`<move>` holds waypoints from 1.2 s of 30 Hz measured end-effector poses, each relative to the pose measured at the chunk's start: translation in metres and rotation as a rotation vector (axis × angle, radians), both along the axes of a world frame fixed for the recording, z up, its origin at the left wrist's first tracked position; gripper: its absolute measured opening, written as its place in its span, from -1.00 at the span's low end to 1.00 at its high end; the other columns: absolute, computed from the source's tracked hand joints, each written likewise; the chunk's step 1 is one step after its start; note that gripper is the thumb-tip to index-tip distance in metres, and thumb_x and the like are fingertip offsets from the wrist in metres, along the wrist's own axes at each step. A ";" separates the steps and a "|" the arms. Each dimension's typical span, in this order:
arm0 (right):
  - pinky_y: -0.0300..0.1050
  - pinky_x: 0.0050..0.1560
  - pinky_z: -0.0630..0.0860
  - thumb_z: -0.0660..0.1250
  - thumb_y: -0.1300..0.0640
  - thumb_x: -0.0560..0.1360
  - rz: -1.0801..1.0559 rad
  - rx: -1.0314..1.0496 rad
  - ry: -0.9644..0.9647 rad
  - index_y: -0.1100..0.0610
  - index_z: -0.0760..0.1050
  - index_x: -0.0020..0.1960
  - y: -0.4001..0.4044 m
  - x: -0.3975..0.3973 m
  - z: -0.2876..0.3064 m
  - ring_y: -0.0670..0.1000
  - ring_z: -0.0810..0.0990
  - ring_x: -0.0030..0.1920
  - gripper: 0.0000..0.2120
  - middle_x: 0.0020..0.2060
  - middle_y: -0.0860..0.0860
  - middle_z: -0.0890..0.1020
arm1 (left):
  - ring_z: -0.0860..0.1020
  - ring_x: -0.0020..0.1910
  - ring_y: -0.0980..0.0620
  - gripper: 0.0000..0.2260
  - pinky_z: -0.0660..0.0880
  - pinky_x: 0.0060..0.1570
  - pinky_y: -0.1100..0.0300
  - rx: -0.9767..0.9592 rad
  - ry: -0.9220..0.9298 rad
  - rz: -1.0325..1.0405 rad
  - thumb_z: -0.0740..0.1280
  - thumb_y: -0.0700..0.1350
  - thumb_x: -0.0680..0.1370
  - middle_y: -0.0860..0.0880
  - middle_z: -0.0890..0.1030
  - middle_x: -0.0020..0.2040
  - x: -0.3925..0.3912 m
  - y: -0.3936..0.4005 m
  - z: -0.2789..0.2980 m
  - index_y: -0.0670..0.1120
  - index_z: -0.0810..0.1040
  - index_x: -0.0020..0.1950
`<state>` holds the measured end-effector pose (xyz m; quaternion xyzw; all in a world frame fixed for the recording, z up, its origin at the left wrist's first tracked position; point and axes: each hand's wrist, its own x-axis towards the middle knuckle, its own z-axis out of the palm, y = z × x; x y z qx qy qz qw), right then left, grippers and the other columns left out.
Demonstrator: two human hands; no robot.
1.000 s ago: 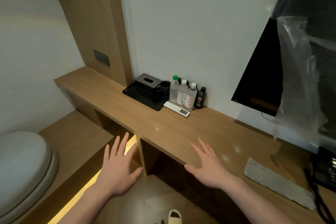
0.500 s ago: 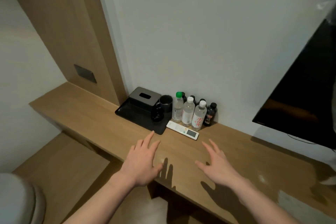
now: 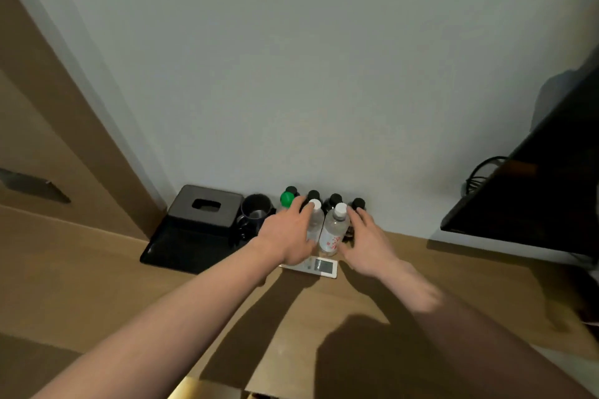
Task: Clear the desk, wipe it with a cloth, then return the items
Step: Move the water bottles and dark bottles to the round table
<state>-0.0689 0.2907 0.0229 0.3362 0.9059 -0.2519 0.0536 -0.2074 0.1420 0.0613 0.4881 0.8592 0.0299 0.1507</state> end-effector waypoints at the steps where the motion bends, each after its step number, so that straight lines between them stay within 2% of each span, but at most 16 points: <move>1: 0.01 0.57 0.21 0.36 -0.05 0.60 -0.024 0.003 0.000 -0.05 -0.04 0.69 0.004 -0.010 -0.001 0.13 0.20 0.61 -0.19 0.67 -0.01 0.03 | 0.47 0.39 -0.22 -0.28 0.52 0.24 -0.15 -0.002 -0.015 -0.018 0.32 0.12 0.58 -0.06 0.07 0.64 -0.010 0.011 -0.004 -0.05 0.08 0.64; 3: 0.03 0.52 0.32 0.34 0.01 0.62 -0.047 0.031 0.003 -0.05 0.00 0.68 0.008 -0.027 -0.004 0.12 0.30 0.56 -0.24 0.65 -0.01 0.09 | 0.51 0.33 -0.23 -0.29 0.54 0.18 -0.14 -0.014 -0.023 -0.057 0.32 0.10 0.59 -0.08 0.14 0.61 -0.026 0.027 -0.012 -0.06 0.08 0.64; 7: 0.01 0.32 0.52 0.29 0.02 0.65 -0.108 0.074 -0.034 -0.10 0.10 0.66 0.007 -0.046 -0.010 0.08 0.46 0.43 -0.35 0.60 -0.09 0.23 | 0.49 0.36 -0.21 -0.34 0.51 0.19 -0.14 -0.020 -0.045 -0.112 0.28 0.04 0.60 -0.08 0.20 0.60 -0.044 0.045 -0.024 -0.06 0.11 0.65; 10: 0.02 0.28 0.51 0.29 0.08 0.65 -0.189 0.048 0.009 -0.09 0.20 0.61 0.003 -0.054 -0.014 0.10 0.51 0.35 -0.42 0.53 -0.07 0.34 | 0.53 0.26 -0.20 -0.42 0.51 0.13 -0.11 -0.019 -0.107 -0.126 0.27 -0.06 0.59 -0.10 0.38 0.46 -0.052 0.049 -0.032 -0.04 0.19 0.60; 12: 0.03 0.22 0.50 0.28 0.12 0.64 -0.219 0.033 0.054 -0.07 0.28 0.56 0.001 -0.056 -0.016 0.11 0.54 0.30 -0.49 0.45 -0.03 0.43 | 0.56 0.11 -0.17 -0.57 0.52 -0.01 -0.06 0.016 -0.130 -0.109 0.26 -0.12 0.59 -0.09 0.47 0.29 -0.056 0.051 -0.037 -0.02 0.30 0.45; 14: 0.03 0.16 0.51 0.29 0.13 0.63 -0.238 0.027 0.098 -0.04 0.36 0.49 0.001 -0.056 -0.018 0.11 0.55 0.25 -0.56 0.34 0.00 0.51 | 0.55 0.03 -0.15 -0.68 0.55 -0.04 -0.08 0.048 -0.120 -0.102 0.26 -0.17 0.59 -0.08 0.50 0.19 -0.059 0.055 -0.043 -0.03 0.34 0.34; 16: 0.01 0.11 0.48 0.30 0.08 0.63 -0.278 0.041 0.097 -0.01 0.43 0.42 0.002 -0.054 -0.017 0.09 0.54 0.22 -0.63 0.25 -0.01 0.54 | 0.56 0.03 -0.15 -0.68 0.56 -0.03 -0.11 0.065 -0.111 -0.123 0.28 -0.21 0.59 -0.08 0.51 0.17 -0.061 0.059 -0.048 -0.03 0.37 0.32; 20: 0.02 0.16 0.49 0.36 -0.03 0.61 -0.337 0.123 0.067 0.01 0.48 0.34 0.005 -0.041 -0.020 0.09 0.56 0.18 -0.67 0.19 -0.02 0.57 | 0.57 0.04 -0.16 -0.65 0.50 -0.07 -0.04 0.099 -0.069 -0.156 0.29 -0.29 0.56 -0.09 0.55 0.16 -0.057 0.063 -0.046 -0.05 0.41 0.32; 24: -0.09 0.15 0.52 0.33 -0.06 0.63 -0.383 0.171 0.146 -0.06 0.48 0.35 -0.002 -0.010 -0.019 -0.05 0.56 0.11 -0.69 0.15 -0.14 0.56 | 0.57 -0.08 -0.16 -0.70 0.54 -0.13 -0.10 0.206 -0.016 -0.182 0.28 -0.25 0.56 -0.06 0.58 0.10 -0.053 0.052 -0.038 -0.01 0.41 0.26; 29: -0.06 0.14 0.54 0.32 -0.02 0.64 -0.462 0.176 0.316 -0.08 0.50 0.32 -0.025 0.050 0.008 -0.16 0.52 0.06 -0.74 0.10 -0.20 0.54 | 0.62 -0.14 -0.15 -0.72 0.57 -0.23 -0.07 0.429 0.020 -0.257 0.31 -0.07 0.63 0.00 0.58 0.17 -0.026 0.030 -0.007 0.06 0.42 0.33; 32: 0.04 0.07 0.61 0.33 -0.06 0.63 -0.518 0.138 0.422 -0.10 0.50 0.32 -0.044 0.098 0.025 -0.15 0.55 0.05 -0.73 0.06 -0.23 0.52 | 0.63 -0.13 -0.15 -0.70 0.57 -0.25 -0.06 0.474 0.007 -0.323 0.32 -0.06 0.63 0.03 0.53 0.21 0.005 0.017 0.010 0.09 0.39 0.35; 34: 0.03 0.00 0.65 0.36 -0.02 0.62 -0.565 0.138 0.457 -0.07 0.52 0.33 -0.056 0.131 0.035 -0.12 0.58 0.03 -0.71 0.07 -0.20 0.55 | 0.63 -0.10 -0.17 -0.70 0.57 -0.24 -0.06 0.499 -0.026 -0.338 0.33 -0.06 0.63 0.05 0.52 0.22 0.032 0.010 0.020 0.10 0.39 0.35; 36: -0.02 0.02 0.65 0.39 0.01 0.61 -0.627 0.133 0.447 -0.05 0.54 0.33 -0.068 0.169 0.043 -0.12 0.59 0.03 -0.71 0.08 -0.20 0.55 | 0.64 -0.09 -0.15 -0.71 0.58 -0.22 -0.07 0.523 -0.053 -0.346 0.32 -0.04 0.64 0.08 0.51 0.22 0.065 0.003 0.027 0.11 0.39 0.35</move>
